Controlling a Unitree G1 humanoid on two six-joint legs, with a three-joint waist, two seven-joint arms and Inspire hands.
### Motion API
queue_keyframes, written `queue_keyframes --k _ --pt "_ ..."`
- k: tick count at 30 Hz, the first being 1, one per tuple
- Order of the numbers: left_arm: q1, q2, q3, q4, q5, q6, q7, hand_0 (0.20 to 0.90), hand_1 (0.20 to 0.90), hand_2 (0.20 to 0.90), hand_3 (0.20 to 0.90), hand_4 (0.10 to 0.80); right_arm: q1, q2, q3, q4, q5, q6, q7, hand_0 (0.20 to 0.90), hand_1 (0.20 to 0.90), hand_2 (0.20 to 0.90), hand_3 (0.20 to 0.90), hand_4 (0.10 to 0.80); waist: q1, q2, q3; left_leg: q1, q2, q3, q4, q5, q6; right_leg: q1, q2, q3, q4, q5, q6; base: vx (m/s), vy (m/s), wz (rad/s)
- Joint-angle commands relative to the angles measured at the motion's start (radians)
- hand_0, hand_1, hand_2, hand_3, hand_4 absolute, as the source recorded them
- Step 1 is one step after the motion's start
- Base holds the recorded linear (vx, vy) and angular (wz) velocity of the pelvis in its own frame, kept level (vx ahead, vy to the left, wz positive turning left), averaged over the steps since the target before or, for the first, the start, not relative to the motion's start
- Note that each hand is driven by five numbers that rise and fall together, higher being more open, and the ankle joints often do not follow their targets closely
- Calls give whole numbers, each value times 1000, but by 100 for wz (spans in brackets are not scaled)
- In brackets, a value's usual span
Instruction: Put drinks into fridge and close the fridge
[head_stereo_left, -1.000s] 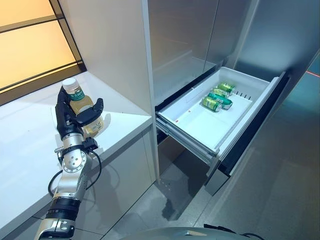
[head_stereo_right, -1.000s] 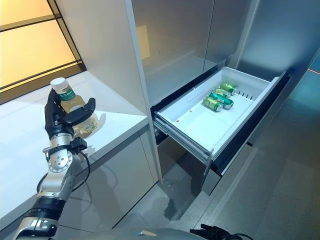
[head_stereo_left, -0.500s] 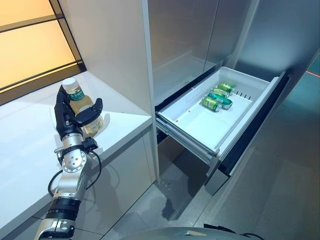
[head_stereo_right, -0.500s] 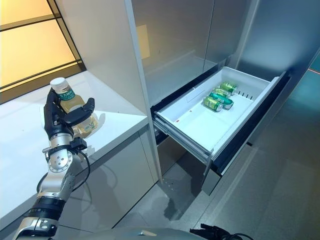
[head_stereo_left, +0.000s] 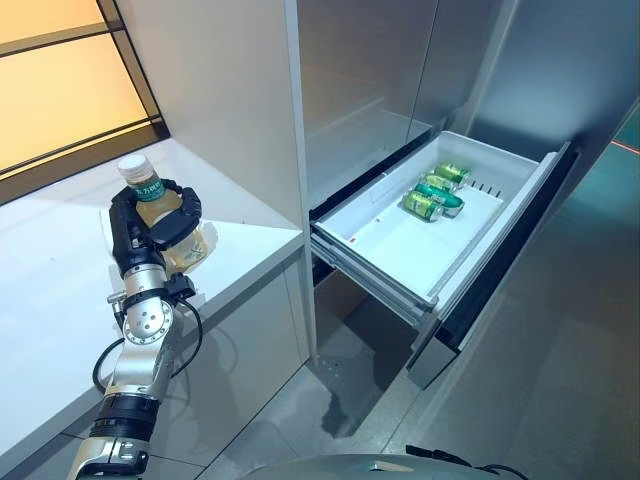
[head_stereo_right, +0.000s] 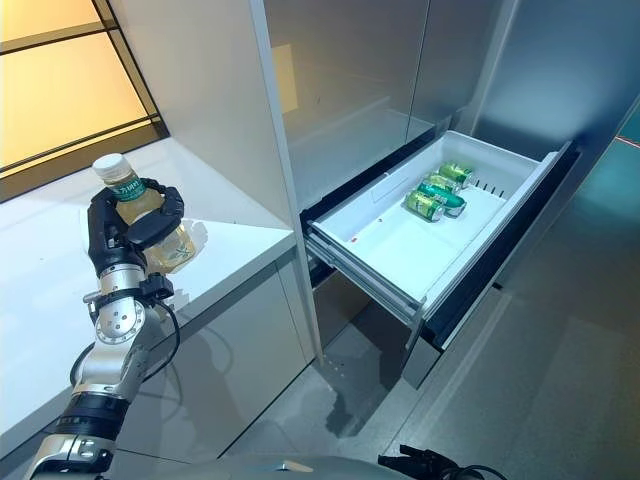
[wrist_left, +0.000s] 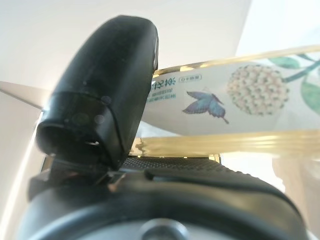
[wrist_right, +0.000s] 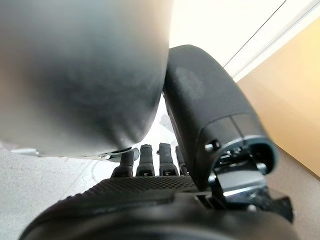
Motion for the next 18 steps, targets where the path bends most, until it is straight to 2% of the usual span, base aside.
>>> queue_keyframes --k 1,3,4,5,8,9,14,15,18 --pt "-151 78 59 -216 -15 -158 -48 300 300 300 200 100 0 2 21 24 3 -5 11 900 900 900 900 800 -19 39 -43 20 -1 58 6 -112 -8 -37 37 47 86 -85 29 0 0 0" --pt "-156 78 57 -243 -53 -168 -78 300 300 300 200 100 1 2 23 21 10 -8 14 900 900 900 900 800 -22 39 -43 20 -1 60 6 -113 -7 -39 38 52 86 -84 29 0 0 0" --pt "-163 75 55 -266 -144 -179 -142 300 300 300 200 100 2 3 24 21 30 -21 19 900 900 900 900 800 -23 39 -44 21 0 62 6 -113 -6 -39 39 54 84 -83 29 0 0 0" --pt "-163 72 56 -272 -162 -178 -157 300 300 300 200 100 2 3 24 20 36 -24 22 900 900 900 900 800 -24 39 -44 21 0 63 6 -113 -7 -39 39 55 83 -82 29 1 -22 -4" --pt "-164 38 37 -348 -355 -169 -332 300 300 300 200 100 2 3 24 -31 78 -92 45 900 900 900 900 800 -30 39 -41 22 3 68 6 -113 -5 -41 41 62 84 -77 31 -5 -27 -8" --pt "-164 33 33 -357 -371 -166 -348 300 300 300 200 100 2 3 28 -49 82 -98 51 900 900 900 900 800 -31 39 -40 22 3 70 6 -112 -5 -42 42 62 84 -76 31 -20 -35 -6" --pt "-172 0 -5 -412 -471 -155 -511 300 300 300 200 100 20 8 94 -329 67 -142 69 900 900 900 900 800 -48 32 -31 21 4 76 7 -110 -4 -51 44 71 88 -71 33 -37 -36 -9" --pt "-177 -2 -16 -420 -476 -153 -542 300 300 300 200 100 27 7 116 -392 5 -192 36 900 900 900 900 800 -54 31 -30 20 4 79 7 -110 -4 -53 44 72 87 -70 34 -47 -29 -9" --pt "-179 0 -48 -442 -483 -146 -599 300 300 300 200 100 45 -6 169 -615 -94 -221 -35 900 900 900 900 800 -67 27 -27 21 4 84 8 -108 -4 -54 43 77 83 -64 37 -44 -24 -20"
